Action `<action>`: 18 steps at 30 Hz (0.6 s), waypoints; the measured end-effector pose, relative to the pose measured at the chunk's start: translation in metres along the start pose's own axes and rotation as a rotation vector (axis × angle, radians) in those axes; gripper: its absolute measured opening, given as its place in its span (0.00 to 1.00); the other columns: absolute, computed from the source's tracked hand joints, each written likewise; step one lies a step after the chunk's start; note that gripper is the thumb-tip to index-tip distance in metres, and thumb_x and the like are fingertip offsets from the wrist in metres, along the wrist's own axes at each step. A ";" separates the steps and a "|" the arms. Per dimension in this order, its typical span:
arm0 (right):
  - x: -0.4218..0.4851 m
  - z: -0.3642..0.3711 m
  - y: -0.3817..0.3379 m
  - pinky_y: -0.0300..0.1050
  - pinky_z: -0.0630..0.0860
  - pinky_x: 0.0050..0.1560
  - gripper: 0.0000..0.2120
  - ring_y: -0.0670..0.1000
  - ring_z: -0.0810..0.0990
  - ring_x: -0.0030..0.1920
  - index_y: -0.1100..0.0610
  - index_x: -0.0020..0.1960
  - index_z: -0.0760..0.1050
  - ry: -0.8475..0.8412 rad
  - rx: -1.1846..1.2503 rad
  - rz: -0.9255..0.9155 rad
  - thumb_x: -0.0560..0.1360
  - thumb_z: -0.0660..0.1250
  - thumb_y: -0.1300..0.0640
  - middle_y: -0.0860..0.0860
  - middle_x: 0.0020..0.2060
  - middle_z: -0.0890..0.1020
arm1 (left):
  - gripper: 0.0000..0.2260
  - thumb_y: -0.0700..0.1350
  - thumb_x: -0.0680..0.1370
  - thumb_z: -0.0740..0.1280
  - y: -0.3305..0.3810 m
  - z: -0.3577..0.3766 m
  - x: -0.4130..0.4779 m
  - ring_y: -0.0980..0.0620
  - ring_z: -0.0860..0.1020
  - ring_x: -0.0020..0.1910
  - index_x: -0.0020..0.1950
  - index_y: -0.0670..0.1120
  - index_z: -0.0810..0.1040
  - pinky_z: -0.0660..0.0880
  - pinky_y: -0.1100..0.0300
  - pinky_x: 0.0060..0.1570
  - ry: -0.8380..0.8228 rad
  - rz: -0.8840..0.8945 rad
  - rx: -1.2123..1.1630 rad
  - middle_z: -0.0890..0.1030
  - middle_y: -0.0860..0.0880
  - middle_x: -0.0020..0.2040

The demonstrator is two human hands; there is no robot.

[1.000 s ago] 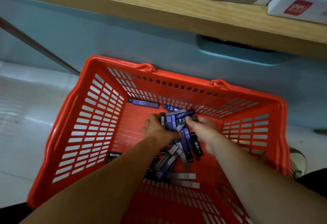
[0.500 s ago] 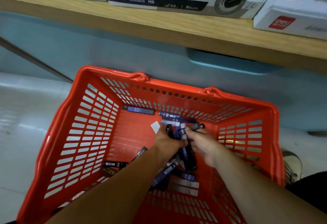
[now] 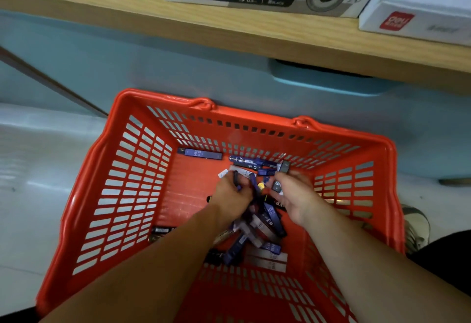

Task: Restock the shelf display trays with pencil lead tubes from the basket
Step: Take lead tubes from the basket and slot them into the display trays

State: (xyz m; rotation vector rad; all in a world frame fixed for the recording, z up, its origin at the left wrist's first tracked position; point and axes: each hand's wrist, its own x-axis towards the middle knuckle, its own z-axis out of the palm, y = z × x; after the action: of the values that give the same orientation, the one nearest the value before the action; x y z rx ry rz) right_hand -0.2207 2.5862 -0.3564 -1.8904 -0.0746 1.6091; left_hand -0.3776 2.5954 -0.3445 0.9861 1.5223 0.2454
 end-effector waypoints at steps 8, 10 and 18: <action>-0.026 -0.014 0.009 0.44 0.72 0.36 0.06 0.50 0.75 0.37 0.50 0.51 0.76 0.090 -0.414 -0.092 0.76 0.72 0.56 0.50 0.41 0.78 | 0.04 0.40 0.78 0.71 -0.014 -0.052 -0.012 0.50 0.79 0.39 0.48 0.46 0.77 0.73 0.68 0.31 0.111 0.051 0.283 0.81 0.49 0.43; -0.028 -0.018 0.020 0.44 0.74 0.45 0.19 0.50 0.80 0.48 0.50 0.56 0.77 0.044 -0.586 -0.117 0.70 0.80 0.49 0.47 0.51 0.82 | 0.17 0.48 0.73 0.78 -0.026 -0.057 -0.015 0.52 0.80 0.46 0.59 0.48 0.78 0.77 0.65 0.41 0.005 0.080 0.547 0.79 0.50 0.53; -0.020 -0.020 0.041 0.48 0.76 0.50 0.37 0.55 0.80 0.60 0.43 0.62 0.70 0.140 -1.250 -0.297 0.60 0.83 0.36 0.46 0.61 0.79 | 0.44 0.64 0.66 0.81 -0.033 -0.047 -0.006 0.49 0.78 0.59 0.74 0.47 0.68 0.78 0.56 0.60 -0.115 0.198 0.856 0.66 0.50 0.67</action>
State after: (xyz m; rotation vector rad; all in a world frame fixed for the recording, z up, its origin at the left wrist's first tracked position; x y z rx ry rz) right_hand -0.2222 2.5359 -0.3588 -2.6380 -1.5140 1.2587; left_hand -0.4343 2.5886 -0.3511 1.7890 1.4283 -0.3601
